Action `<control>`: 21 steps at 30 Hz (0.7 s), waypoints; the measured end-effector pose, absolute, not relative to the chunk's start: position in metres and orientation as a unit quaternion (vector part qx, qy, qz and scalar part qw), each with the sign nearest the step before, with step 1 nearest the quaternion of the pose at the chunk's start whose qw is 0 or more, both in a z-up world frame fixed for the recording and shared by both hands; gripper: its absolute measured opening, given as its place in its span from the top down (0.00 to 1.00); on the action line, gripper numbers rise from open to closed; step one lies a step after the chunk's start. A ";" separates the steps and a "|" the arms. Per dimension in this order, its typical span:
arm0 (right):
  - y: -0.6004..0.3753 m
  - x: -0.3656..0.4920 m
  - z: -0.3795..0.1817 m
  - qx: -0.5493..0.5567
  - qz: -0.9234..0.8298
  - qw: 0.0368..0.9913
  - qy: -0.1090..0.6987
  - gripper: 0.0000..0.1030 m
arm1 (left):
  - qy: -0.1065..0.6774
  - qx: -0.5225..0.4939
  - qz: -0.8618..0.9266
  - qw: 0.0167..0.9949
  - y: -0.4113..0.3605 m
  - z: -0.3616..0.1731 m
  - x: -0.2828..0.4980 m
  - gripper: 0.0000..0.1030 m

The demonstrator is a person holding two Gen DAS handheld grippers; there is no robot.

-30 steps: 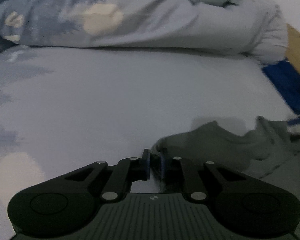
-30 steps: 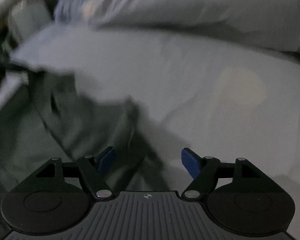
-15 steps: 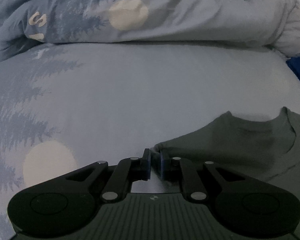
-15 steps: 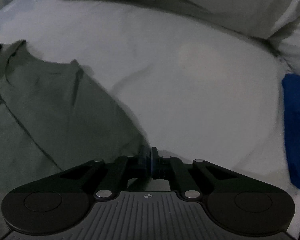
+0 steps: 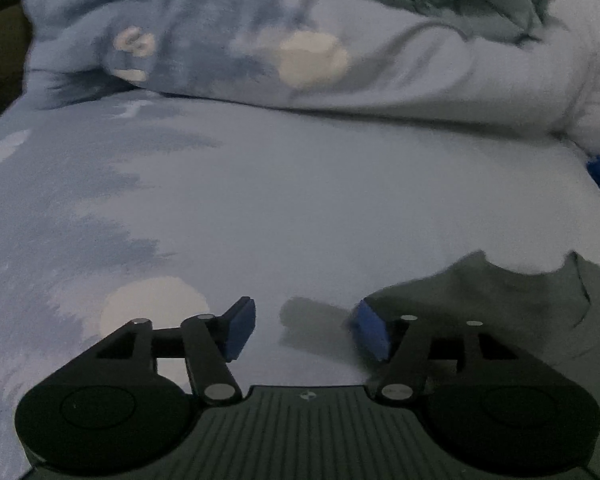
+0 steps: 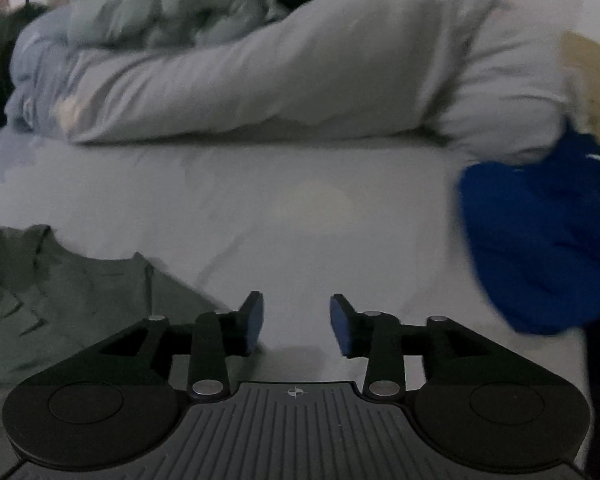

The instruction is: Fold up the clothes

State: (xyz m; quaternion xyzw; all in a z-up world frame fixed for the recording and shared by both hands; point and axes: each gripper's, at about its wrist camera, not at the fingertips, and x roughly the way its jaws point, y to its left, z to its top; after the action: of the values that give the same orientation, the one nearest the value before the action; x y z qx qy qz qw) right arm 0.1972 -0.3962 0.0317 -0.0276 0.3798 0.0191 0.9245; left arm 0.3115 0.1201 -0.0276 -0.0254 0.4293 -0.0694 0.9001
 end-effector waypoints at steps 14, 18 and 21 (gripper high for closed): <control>-0.351 -0.036 0.134 0.052 0.105 0.940 0.320 0.50 | 0.479 -0.101 -0.130 0.862 0.122 -0.050 0.326 0.28; -0.280 -0.071 0.173 0.071 0.250 0.926 0.275 0.28 | 0.483 -0.107 -0.154 0.855 0.121 -0.050 0.328 0.34; -0.213 -0.054 0.157 0.071 0.282 0.915 0.281 0.24 | 0.489 -0.101 -0.151 0.853 0.122 -0.056 0.332 0.67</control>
State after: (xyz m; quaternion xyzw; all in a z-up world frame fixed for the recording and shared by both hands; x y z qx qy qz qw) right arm -0.0544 -0.2132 0.1571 0.0714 0.2807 0.2821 0.9146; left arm 0.3323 0.1223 -0.0557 -0.1008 0.4894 -0.1514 0.8529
